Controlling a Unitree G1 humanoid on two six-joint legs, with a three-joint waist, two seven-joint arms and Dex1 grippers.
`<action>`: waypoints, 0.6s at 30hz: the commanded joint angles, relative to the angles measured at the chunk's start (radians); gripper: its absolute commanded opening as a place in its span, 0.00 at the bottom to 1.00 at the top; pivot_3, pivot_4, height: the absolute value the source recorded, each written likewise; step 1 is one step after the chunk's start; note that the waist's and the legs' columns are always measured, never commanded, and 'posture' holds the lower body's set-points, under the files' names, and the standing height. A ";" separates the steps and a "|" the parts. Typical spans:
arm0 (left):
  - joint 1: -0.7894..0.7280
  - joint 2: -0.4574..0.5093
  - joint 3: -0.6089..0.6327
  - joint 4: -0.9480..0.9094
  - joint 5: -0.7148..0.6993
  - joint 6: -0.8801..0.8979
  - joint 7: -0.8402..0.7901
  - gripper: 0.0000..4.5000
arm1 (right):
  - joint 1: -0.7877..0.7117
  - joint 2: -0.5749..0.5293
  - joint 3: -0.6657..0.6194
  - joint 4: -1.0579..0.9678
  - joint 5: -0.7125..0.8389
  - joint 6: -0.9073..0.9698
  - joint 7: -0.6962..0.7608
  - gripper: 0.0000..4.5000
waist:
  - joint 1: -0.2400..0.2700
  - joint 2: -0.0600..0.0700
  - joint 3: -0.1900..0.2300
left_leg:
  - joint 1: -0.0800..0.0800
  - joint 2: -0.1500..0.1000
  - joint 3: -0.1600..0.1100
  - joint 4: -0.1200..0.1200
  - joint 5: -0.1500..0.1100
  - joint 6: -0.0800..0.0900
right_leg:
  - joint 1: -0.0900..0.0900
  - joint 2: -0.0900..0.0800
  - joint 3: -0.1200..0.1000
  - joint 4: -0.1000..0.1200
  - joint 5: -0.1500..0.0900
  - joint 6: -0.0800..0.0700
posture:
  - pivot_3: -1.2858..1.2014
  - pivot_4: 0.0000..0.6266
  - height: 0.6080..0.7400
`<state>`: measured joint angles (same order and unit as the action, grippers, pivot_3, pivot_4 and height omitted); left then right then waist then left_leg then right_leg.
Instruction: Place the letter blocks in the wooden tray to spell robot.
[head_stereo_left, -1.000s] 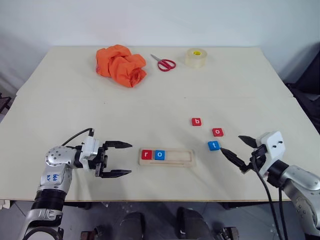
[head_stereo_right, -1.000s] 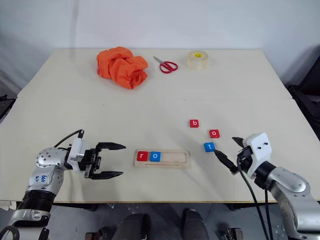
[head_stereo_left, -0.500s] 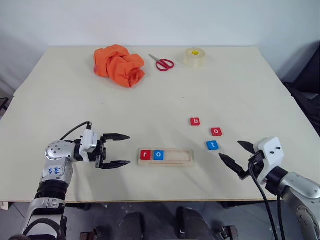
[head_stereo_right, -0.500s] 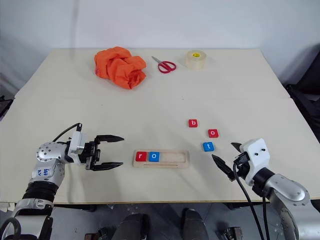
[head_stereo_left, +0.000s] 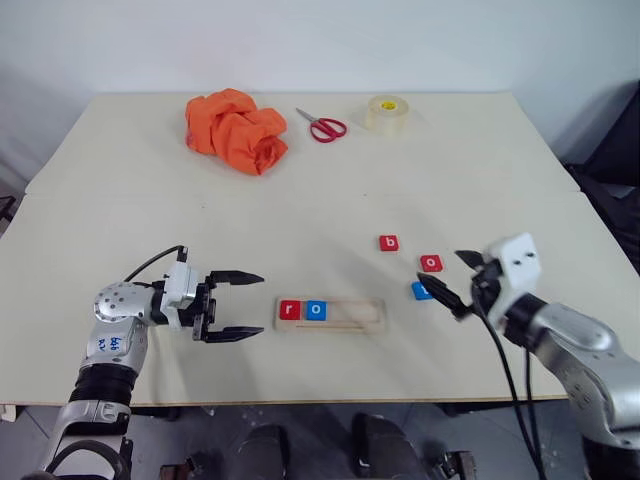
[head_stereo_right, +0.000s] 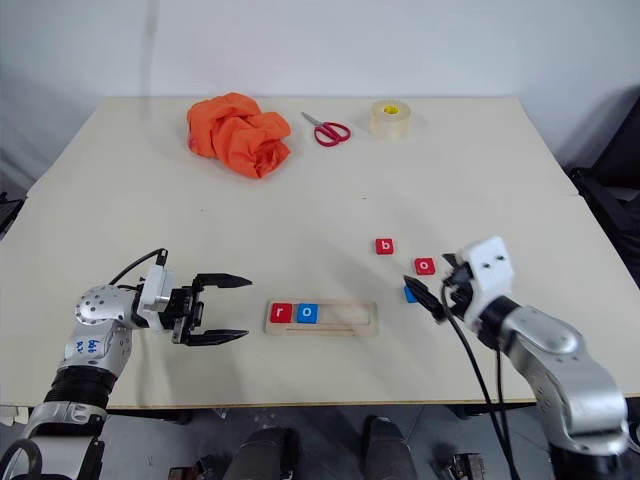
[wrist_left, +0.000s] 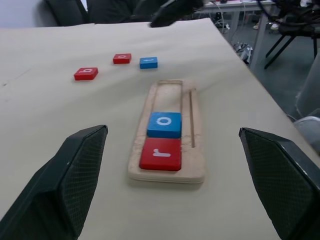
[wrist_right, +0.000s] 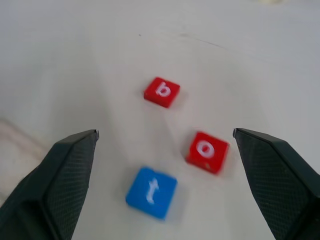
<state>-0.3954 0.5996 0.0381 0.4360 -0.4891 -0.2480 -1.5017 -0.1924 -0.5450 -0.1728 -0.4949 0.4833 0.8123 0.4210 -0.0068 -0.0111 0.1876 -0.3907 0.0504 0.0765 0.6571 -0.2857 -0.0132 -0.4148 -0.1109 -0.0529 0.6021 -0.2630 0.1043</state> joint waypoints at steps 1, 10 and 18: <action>0.016 0.007 0.006 -0.050 -0.025 0.004 -0.071 1.00 | -0.151 0.062 0.088 0.052 -0.022 0.101 -0.090 1.00 | -0.001 0.000 0.000 | 0.000 0.000 0.000 0.000 0.000 0.000 | -0.001 0.000 0.000 0.000 0.000 0.000 | 0.52 0.24 1.00; 0.054 0.001 0.014 -0.103 -0.027 0.007 -0.038 1.00 | -0.364 0.247 0.162 0.369 -0.191 0.138 -0.314 1.00 | 0.003 -0.001 0.000 | -0.018 -0.003 0.000 0.004 0.000 0.001 | -0.015 -0.002 0.000 0.009 0.000 0.001 | 0.52 0.24 1.00; 0.076 -0.008 0.020 -0.127 -0.026 0.005 -0.019 1.00 | -0.380 0.318 0.161 0.454 -0.244 0.082 -0.342 1.00 | -0.004 -0.001 0.000 | -0.017 -0.001 0.001 0.005 0.000 0.001 | -0.015 -0.001 0.000 0.009 0.000 0.001 | 0.52 0.24 1.00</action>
<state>-0.3254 0.5968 0.0394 0.3403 -0.4902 -0.2406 -1.5001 -0.5647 -0.2398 -0.0051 -0.0393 0.2460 0.9019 0.0843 -0.0113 -0.0117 0.1871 -0.4070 0.0492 0.0777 0.6619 -0.2855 -0.0121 -0.4292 -0.1118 -0.0527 0.6109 -0.2625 0.1051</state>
